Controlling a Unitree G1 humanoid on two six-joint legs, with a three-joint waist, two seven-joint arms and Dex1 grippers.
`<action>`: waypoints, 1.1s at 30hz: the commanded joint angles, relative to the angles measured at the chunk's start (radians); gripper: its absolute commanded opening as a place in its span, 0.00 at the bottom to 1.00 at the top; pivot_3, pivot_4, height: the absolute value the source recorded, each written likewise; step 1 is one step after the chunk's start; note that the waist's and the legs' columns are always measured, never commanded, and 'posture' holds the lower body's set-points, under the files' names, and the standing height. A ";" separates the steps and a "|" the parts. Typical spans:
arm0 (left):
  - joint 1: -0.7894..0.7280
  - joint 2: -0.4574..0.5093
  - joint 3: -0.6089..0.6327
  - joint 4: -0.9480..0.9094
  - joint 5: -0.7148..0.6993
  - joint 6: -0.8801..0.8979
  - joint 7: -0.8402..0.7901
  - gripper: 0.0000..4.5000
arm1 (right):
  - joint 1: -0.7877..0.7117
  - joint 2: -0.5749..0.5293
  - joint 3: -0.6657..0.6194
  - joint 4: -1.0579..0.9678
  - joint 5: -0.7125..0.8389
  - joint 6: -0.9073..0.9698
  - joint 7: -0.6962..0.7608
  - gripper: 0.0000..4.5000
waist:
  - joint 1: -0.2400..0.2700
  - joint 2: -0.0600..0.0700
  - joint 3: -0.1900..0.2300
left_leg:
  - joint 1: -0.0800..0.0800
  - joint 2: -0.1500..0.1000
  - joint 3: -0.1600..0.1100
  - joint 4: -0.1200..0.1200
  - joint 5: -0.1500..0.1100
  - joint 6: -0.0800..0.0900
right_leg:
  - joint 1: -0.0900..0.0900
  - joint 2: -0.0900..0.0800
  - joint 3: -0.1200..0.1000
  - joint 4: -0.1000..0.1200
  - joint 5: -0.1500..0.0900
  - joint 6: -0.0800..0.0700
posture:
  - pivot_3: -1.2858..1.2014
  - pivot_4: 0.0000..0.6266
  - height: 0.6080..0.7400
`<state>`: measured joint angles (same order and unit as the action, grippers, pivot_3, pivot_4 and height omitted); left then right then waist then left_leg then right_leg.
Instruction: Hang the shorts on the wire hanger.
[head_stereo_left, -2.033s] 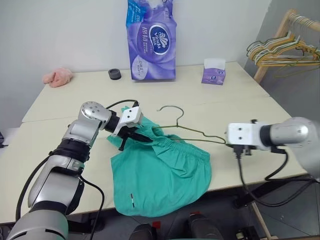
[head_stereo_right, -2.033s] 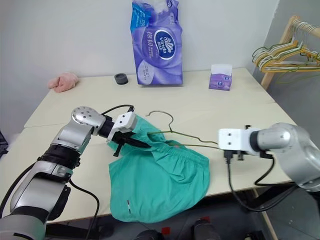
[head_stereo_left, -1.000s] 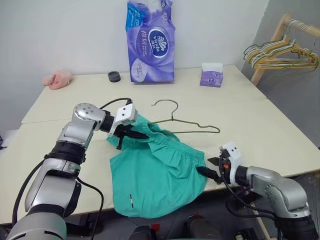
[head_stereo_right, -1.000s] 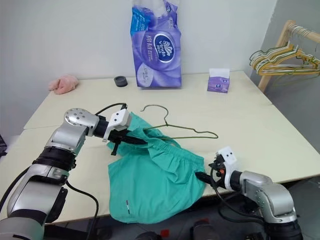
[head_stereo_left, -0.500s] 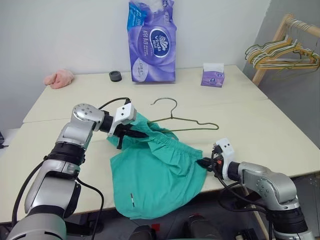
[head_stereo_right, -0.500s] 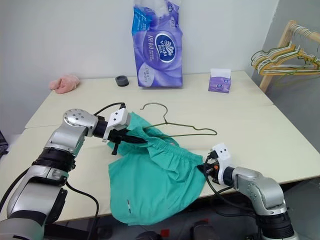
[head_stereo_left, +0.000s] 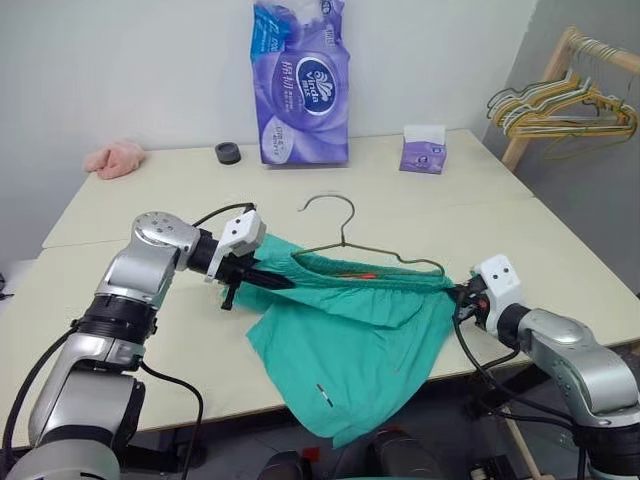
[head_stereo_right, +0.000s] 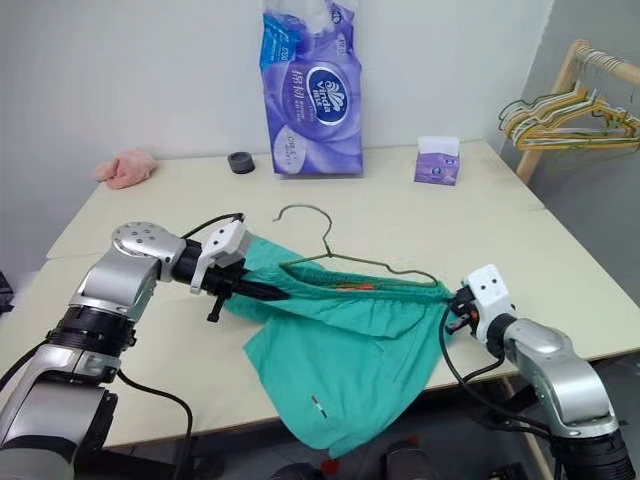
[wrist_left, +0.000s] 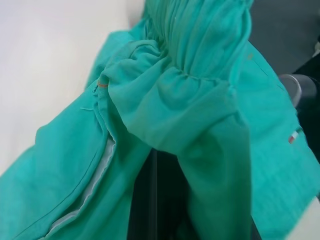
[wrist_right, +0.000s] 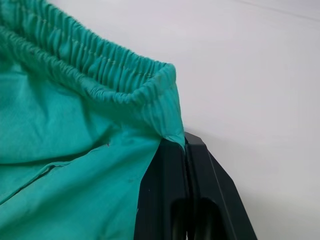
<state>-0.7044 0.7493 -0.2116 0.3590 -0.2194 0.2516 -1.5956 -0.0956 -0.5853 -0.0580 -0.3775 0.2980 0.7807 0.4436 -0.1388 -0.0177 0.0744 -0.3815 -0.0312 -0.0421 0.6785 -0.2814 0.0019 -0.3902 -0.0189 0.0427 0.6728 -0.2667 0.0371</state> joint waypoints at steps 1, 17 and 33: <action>-0.002 0.041 0.018 0.009 0.027 -0.028 0.012 0.00 | -0.001 -0.038 -0.085 -0.001 -0.021 0.006 -0.025 0.00 | 0.002 0.000 0.000 | 0.000 0.000 0.000 0.000 0.000 0.000 | 0.000 0.000 0.000 0.000 0.000 0.000 | 0.45 0.09 1.00; 0.001 0.025 -0.025 0.084 0.093 -0.115 0.026 0.00 | 0.044 -0.075 -0.066 -0.118 -0.027 -0.016 -0.001 0.00 | 0.000 0.000 0.000 | 0.000 0.000 0.000 0.000 0.000 0.000 | 0.000 0.000 0.000 0.000 0.000 0.000 | 0.44 0.09 1.00; 0.010 0.020 -0.043 0.126 0.161 -0.178 0.118 0.00 | 0.031 -0.271 -0.039 -0.274 -0.019 -0.036 0.140 0.00 | 0.003 0.001 0.002 | 0.000 0.000 0.000 0.000 0.000 0.000 | 0.001 0.000 0.000 -0.001 -0.001 0.001 | 0.44 0.10 1.00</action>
<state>-0.6704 0.7580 -0.2733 0.4703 -0.0815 0.0885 -1.5010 -0.0649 -0.8321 -0.0537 -0.6316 0.2965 0.7572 0.5782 -0.1359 -0.0167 0.0760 -0.3815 -0.0314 -0.0419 0.6786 -0.2814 0.0020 -0.3895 -0.0192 0.0427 0.6715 -0.2672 0.0377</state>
